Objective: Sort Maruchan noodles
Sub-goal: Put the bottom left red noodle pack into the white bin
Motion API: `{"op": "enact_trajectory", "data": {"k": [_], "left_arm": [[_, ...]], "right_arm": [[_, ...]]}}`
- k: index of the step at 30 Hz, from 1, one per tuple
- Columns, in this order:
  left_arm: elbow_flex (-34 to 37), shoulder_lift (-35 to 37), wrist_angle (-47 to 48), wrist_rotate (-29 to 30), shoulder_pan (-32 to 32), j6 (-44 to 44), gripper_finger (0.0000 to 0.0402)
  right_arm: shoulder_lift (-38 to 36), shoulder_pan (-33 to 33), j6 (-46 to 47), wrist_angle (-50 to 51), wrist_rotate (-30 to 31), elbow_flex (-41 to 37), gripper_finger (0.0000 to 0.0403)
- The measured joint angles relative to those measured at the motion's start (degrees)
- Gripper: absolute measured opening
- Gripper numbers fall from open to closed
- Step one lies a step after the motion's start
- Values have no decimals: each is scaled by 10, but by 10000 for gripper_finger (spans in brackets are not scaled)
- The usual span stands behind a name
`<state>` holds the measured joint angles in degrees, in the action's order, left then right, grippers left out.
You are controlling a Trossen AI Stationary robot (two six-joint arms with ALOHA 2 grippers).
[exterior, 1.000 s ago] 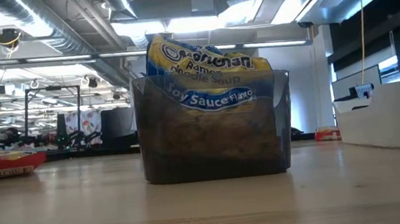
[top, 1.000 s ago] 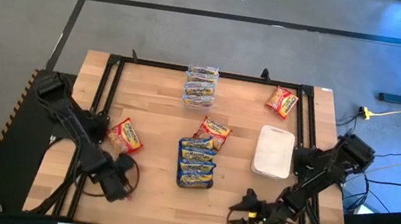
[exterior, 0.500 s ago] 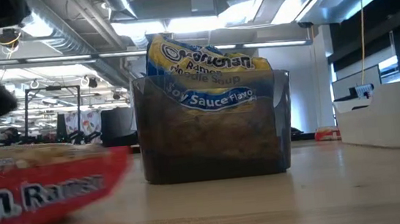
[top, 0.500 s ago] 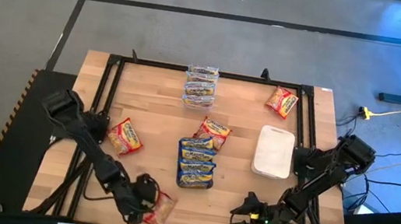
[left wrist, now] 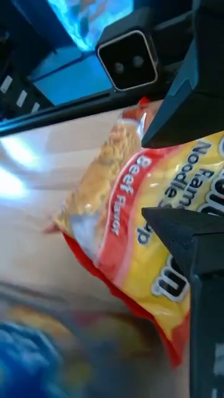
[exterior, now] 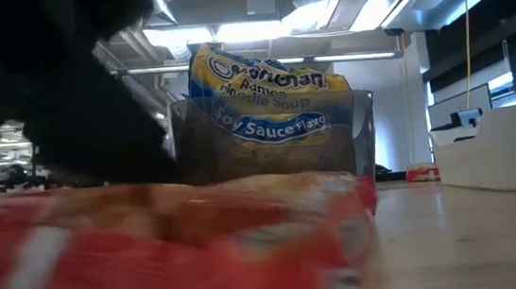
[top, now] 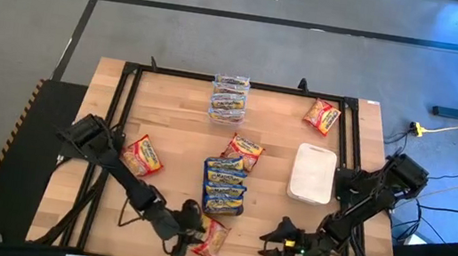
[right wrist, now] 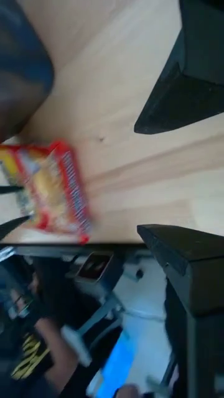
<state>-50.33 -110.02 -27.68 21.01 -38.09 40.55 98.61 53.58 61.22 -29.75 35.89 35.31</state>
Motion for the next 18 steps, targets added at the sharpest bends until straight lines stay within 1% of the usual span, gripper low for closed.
{"op": "enact_trajectory", "data": {"k": [3,6,8,10,14,16,18], "left_arm": [[-38,19,52,-31,-7,-23,160],[-80,47,132,-40,-30,10,160],[-95,50,185,-29,-49,46,160],[-98,48,210,-12,-70,87,160],[-95,30,231,26,-103,154,160],[-93,10,234,35,-109,164,160],[-94,-4,229,41,-113,168,160]], "right_arm": [[0,-13,0,-28,-1,0,225],[0,-30,0,-49,-1,7,225],[0,-42,-2,-47,4,19,225],[10,-57,-4,-48,21,37,225],[49,-92,-23,-44,5,83,225],[71,-105,-25,-23,3,109,225],[95,-121,-8,11,5,139,225]]}}
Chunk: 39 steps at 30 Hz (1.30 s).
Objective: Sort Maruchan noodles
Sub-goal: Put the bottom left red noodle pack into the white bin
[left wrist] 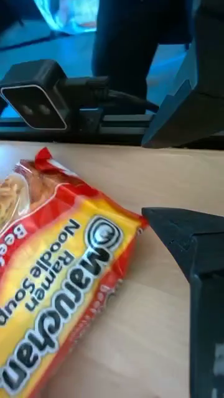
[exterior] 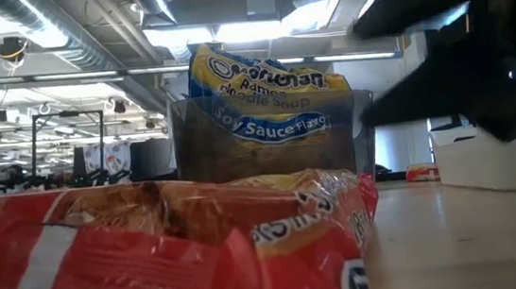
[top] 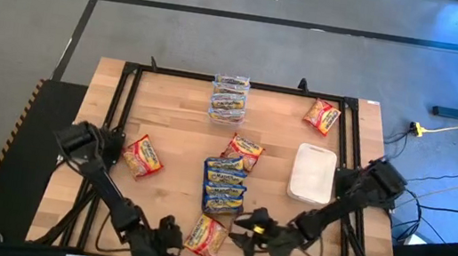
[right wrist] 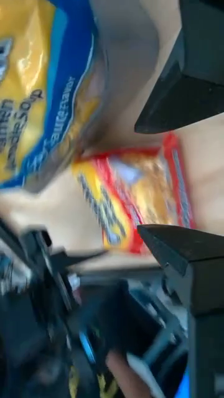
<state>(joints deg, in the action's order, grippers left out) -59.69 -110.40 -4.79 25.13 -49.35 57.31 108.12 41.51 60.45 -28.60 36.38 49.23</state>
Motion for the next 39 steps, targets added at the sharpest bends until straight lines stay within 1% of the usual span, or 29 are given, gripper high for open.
{"op": "enact_trajectory", "data": {"k": [2,5,10,15,19,21,24,26,28,30,32,34,37,39], "left_arm": [[-1,-14,-8,0,1,1,160],[-1,-31,-7,3,5,0,160],[-1,-35,-10,5,20,-5,160],[-1,-32,-21,36,34,-22,160],[-1,-32,-33,42,48,-35,160],[-1,-32,-34,56,54,-35,160],[-1,-32,-47,60,56,-38,160],[-1,-32,-60,56,58,-50,160],[-1,-31,-79,57,60,-66,160],[-1,-31,-97,58,60,-82,160],[-1,-31,-106,57,60,-84,160],[-1,-32,-107,56,60,-84,160],[-1,-43,-112,56,61,-84,160],[-1,-52,-115,55,62,-83,160]], "right_arm": [[13,-10,23,48,0,21,225],[37,-23,51,87,-4,45,225],[57,-22,53,90,-27,70,225],[63,-13,62,93,-113,76,225],[59,3,81,107,-212,77,225],[51,18,103,134,-255,78,225],[24,31,137,211,-286,78,225],[1,36,154,267,-271,78,225],[-19,36,166,315,-228,77,225],[-33,36,172,336,-178,77,225],[-32,35,172,330,-143,77,225],[-24,34,172,327,-139,77,225],[2,35,176,310,-164,76,225],[17,35,177,263,-167,76,225]]}}
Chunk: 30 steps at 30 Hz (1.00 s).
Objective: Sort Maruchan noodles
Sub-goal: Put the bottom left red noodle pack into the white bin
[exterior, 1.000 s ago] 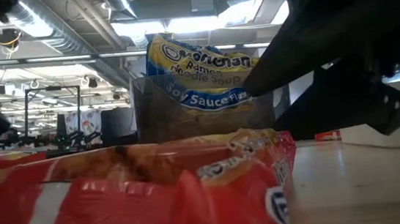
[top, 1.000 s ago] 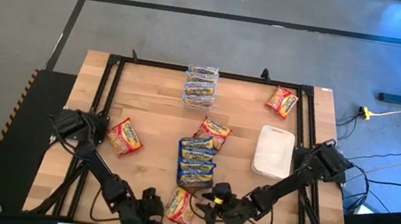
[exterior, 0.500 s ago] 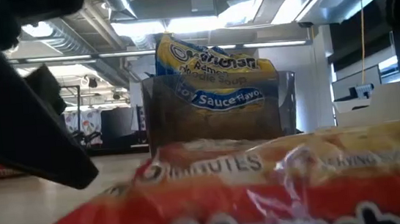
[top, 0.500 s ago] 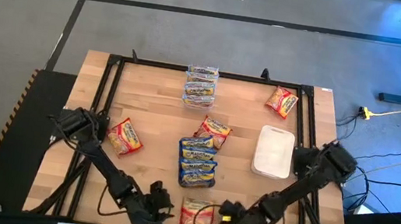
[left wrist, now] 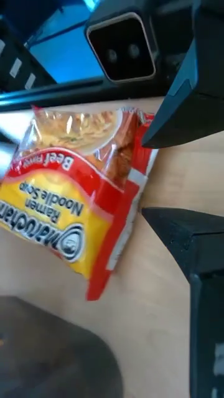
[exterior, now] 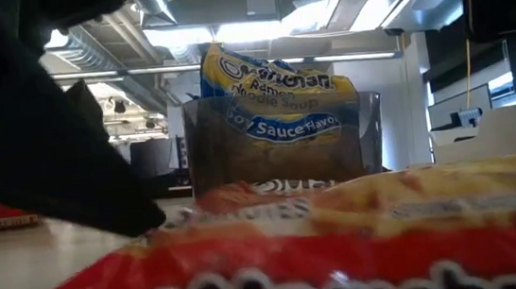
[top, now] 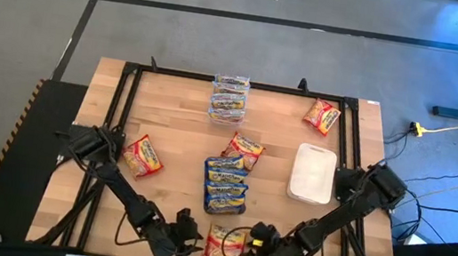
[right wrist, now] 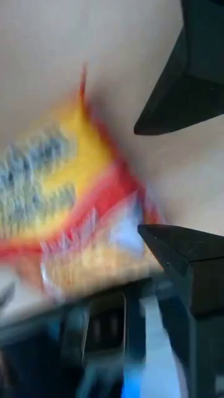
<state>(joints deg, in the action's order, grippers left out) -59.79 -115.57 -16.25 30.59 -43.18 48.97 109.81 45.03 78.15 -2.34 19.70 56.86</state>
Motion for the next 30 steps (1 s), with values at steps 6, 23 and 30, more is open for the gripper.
{"op": "enact_trajectory", "data": {"k": [6,23,30], "left_arm": [[0,-16,-4,-18,10,0,160],[0,-23,-46,-52,24,-45,160],[1,-24,-98,-51,23,-83,160]], "right_arm": [[28,0,-8,-91,15,0,225],[82,-12,-46,-228,144,0,225],[85,-11,-134,-274,132,2,225]]}}
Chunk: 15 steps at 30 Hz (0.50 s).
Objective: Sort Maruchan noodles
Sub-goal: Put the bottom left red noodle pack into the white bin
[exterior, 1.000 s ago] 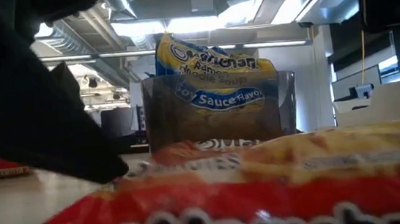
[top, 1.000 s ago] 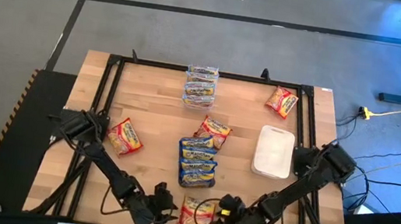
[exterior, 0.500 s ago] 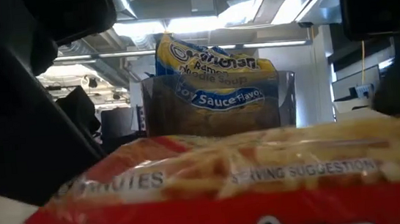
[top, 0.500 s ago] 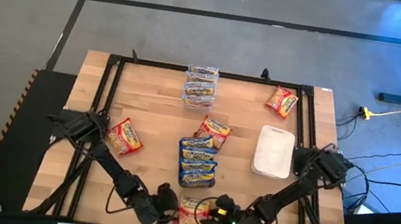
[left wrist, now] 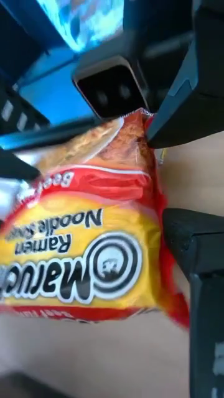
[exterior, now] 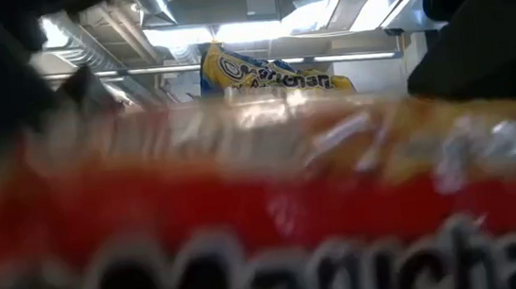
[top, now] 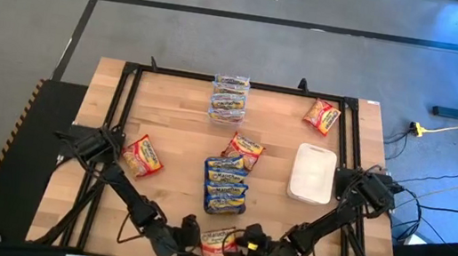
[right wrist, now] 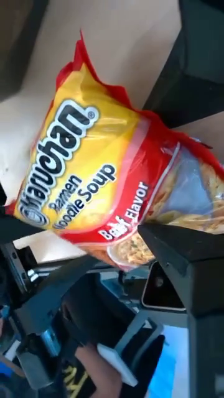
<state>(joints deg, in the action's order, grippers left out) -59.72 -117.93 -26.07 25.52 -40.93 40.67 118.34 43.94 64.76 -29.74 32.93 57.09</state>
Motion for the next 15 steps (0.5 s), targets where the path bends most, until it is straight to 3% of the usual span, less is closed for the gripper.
{"op": "enact_trajectory", "data": {"k": [6,15], "left_arm": [[0,0,-41,1,-8,-41,160],[-2,0,-40,3,-19,-55,160]], "right_arm": [[-3,0,-67,-13,-22,9,225],[-5,-4,-161,-75,13,12,225]]}}
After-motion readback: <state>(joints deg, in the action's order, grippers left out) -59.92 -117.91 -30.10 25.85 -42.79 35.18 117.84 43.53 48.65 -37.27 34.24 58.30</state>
